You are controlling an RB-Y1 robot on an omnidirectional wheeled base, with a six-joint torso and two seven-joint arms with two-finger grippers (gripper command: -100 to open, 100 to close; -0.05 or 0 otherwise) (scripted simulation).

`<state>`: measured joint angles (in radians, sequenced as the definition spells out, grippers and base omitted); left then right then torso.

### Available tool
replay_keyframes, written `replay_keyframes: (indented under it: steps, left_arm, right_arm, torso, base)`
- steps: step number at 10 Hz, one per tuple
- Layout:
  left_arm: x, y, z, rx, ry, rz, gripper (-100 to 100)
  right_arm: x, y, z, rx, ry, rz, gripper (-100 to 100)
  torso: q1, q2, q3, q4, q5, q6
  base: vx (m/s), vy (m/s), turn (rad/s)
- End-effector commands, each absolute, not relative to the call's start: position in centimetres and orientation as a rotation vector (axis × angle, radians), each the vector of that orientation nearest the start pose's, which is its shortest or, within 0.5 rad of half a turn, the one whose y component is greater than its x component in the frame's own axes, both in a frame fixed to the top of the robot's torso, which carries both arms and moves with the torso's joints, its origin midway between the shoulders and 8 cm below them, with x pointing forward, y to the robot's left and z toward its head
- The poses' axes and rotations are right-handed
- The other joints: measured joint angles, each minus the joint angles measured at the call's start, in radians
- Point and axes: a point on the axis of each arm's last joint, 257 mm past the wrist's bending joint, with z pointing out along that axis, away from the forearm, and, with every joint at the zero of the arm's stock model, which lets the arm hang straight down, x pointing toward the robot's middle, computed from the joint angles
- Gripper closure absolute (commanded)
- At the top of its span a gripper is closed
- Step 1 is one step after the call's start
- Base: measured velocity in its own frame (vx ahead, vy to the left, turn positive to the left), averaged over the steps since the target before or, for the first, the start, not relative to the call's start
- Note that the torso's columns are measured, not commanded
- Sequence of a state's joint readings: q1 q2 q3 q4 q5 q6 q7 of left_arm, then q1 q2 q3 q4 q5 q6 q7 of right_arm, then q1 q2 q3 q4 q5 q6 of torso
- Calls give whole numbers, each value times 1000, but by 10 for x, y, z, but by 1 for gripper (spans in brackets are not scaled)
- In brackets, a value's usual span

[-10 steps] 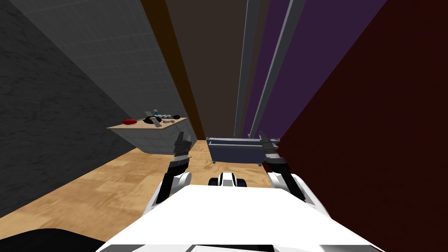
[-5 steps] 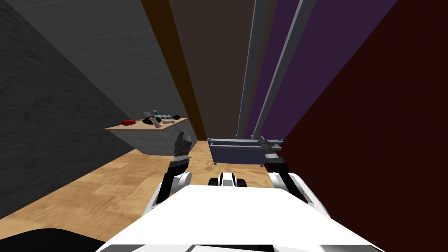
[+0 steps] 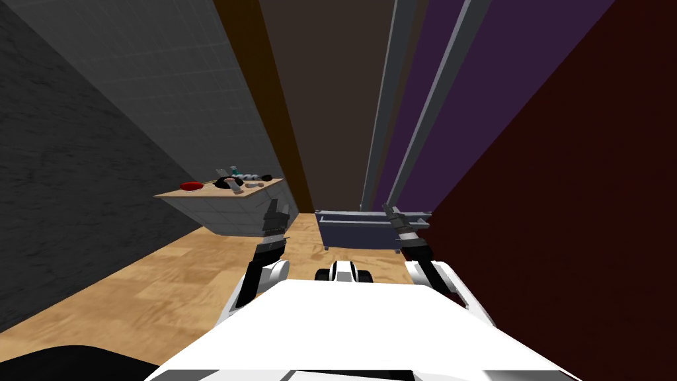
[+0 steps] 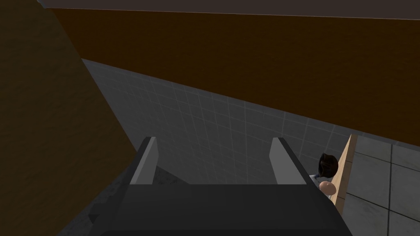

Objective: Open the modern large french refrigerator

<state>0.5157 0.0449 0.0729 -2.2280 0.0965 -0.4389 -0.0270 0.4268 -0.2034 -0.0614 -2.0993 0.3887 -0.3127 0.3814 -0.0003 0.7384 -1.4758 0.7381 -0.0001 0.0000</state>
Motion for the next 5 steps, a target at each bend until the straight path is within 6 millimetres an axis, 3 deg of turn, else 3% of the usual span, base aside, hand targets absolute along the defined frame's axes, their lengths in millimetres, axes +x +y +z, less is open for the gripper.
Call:
replay_keyframes:
  steps: [1,5]
  left_arm:
    - [355,319,-13,-769,675,-1228,0]
    - [355,319,-13,-769,675,-1228,0]
  right_arm:
    - [415,-282,-101,147,1246,398,-100]
    - [420,-286,-118,52,1293,263,-100]
  torso:
    - [1,-1,0,0,0,0]
    - [0,-1,0,0,0,0]
  base:
    - [45,89,-20]
    - [31,62,-11]
